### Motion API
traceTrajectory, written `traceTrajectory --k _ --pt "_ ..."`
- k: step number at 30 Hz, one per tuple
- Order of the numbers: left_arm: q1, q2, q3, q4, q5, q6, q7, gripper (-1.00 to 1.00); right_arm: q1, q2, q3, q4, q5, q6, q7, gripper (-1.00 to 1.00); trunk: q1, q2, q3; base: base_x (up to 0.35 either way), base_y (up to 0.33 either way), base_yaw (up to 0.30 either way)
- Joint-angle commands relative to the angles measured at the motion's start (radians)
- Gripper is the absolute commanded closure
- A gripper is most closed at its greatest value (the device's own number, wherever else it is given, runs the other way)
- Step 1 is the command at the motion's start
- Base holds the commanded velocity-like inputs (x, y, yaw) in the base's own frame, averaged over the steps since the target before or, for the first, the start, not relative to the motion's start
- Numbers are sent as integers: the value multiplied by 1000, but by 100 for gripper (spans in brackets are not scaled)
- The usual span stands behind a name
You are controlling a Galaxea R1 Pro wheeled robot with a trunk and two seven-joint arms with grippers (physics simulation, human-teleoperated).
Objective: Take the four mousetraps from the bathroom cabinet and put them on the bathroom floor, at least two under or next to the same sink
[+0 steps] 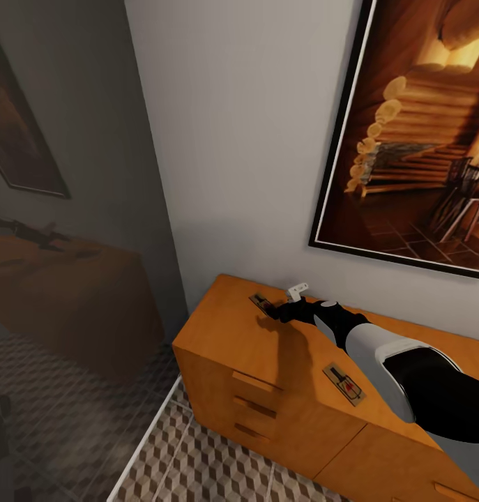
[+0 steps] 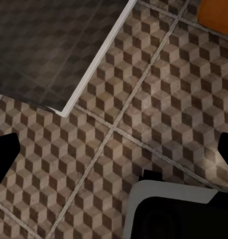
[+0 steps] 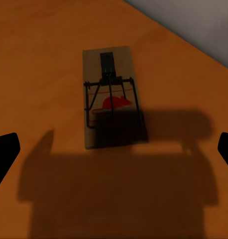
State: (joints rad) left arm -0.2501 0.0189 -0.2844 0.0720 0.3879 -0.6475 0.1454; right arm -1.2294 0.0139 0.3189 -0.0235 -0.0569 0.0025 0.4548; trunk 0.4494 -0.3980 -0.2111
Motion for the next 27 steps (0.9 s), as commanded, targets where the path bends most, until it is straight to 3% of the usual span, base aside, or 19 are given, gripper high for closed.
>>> traceTrajectory --k 1,27 --pt "-1 -1 -9 3 2 -4 5 -100 -1 0 6 1 -6 0 2 -100 1 -2 -2 0 0 0" --pt "-1 -1 -9 3 2 -4 5 -100 -1 -2 6 1 -6 -1 2 -100 1 -2 -7 0 0 0"
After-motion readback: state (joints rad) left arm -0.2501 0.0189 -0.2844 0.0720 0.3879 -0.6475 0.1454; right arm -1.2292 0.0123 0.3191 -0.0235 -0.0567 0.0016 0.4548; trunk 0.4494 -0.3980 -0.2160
